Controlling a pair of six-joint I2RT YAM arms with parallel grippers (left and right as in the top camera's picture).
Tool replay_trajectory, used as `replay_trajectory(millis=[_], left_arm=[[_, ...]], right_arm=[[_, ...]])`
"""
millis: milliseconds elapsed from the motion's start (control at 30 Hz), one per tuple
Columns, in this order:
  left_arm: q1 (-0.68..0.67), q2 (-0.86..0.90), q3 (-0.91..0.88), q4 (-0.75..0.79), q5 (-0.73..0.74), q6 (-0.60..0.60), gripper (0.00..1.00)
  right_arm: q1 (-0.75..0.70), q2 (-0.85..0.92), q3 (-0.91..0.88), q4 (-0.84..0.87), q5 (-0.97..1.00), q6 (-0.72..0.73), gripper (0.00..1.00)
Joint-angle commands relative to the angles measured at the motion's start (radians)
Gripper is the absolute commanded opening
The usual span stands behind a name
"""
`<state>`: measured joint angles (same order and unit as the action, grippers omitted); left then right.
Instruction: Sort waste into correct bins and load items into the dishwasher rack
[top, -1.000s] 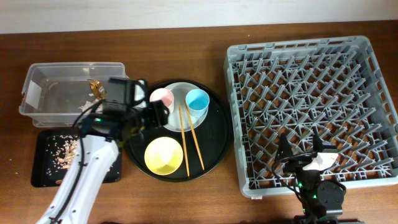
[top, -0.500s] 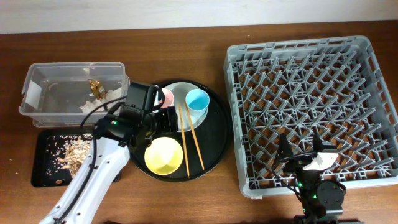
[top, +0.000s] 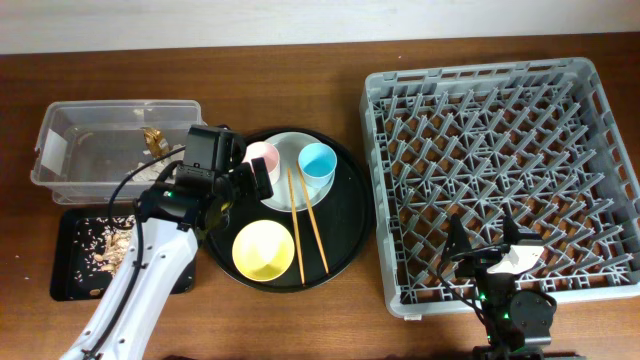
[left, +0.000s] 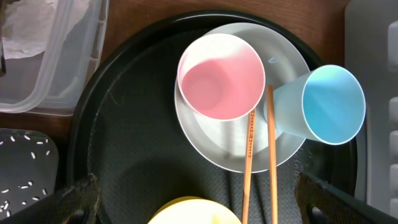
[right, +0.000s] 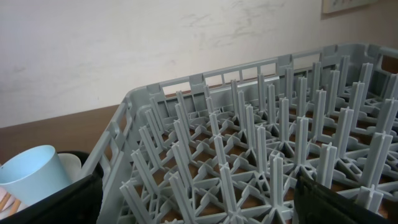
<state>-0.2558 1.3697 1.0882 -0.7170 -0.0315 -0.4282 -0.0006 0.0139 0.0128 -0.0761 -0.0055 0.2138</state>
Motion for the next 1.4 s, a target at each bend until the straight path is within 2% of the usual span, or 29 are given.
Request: replay_trajectory(millis=[0,67,200,433,500,600,733,833,1067,1100,1167,1200,1233,1300,1333,1367], left_arm=[[0.002,-0.003,-0.006,0.01,-0.024,-0.009,0.99],[0.018,-0.008,0.003,0.054,-0.032,-0.009,0.99],[0.126,-0.034,0.085,0.053,0.076,-0.009,0.99],[0.443,-0.109,0.158,0.034,0.195,-0.01,0.99],[0.534,-0.116,0.158,0.003,0.227,-0.009,0.99],[0.603,-0.115,0.158,-0.078,0.226,-0.009,0.99],[0.63,-0.114,0.158,-0.123,0.227,-0.009,0.99],[0.63,-0.114,0.158,-0.126,0.226,-0.009,0.99],[0.63,-0.114,0.158,-0.126,0.227,-0.009,0.99],[0.63,-0.114,0.158,-0.126,0.226,-0.009,0.99],[0.63,-0.114,0.158,-0.126,0.226,-0.009,0.99],[0.63,-0.114,0.158,-0.126,0.226,-0.009,0.99],[0.63,-0.114,0.158,-0.126,0.226,-0.009,0.99],[0.63,-0.114,0.158,-0.126,0.226,-0.009,0.99],[0.63,-0.114,0.158,-0.126,0.226,-0.009,0.99],[0.63,-0.114,0.158,-0.126,0.226,-0.009,0.99]], right_arm=[[-0.008,-0.009,-0.007,-0.003,0.002,0.003,0.98],[-0.008,-0.009,-0.007,-0.003,0.002,0.003,0.98],[-0.006,-0.009,-0.007,0.005,-0.029,0.004,0.98],[-0.006,-0.008,-0.007,0.009,-0.131,0.014,0.98],[-0.006,-0.006,-0.007,0.043,-0.194,0.113,0.98],[-0.006,-0.005,0.016,0.066,-0.194,0.14,0.98],[-0.006,0.036,0.138,-0.039,-0.201,0.144,0.99],[-0.006,0.153,0.294,-0.137,-0.232,0.143,0.98],[-0.006,0.639,0.811,-0.5,-0.345,0.14,0.98],[-0.006,0.733,0.914,-0.571,-0.41,0.14,0.98],[-0.006,0.855,1.028,-0.602,-0.521,0.14,0.98],[-0.006,0.919,1.072,-0.604,-0.649,0.14,0.99],[-0.006,0.955,1.088,-0.596,-0.736,0.141,0.89],[0.008,1.031,1.096,-0.589,-0.841,0.162,0.61],[0.024,1.059,1.096,-0.603,-0.828,0.162,0.51],[0.043,1.085,1.096,-0.62,-0.805,0.161,0.47]])
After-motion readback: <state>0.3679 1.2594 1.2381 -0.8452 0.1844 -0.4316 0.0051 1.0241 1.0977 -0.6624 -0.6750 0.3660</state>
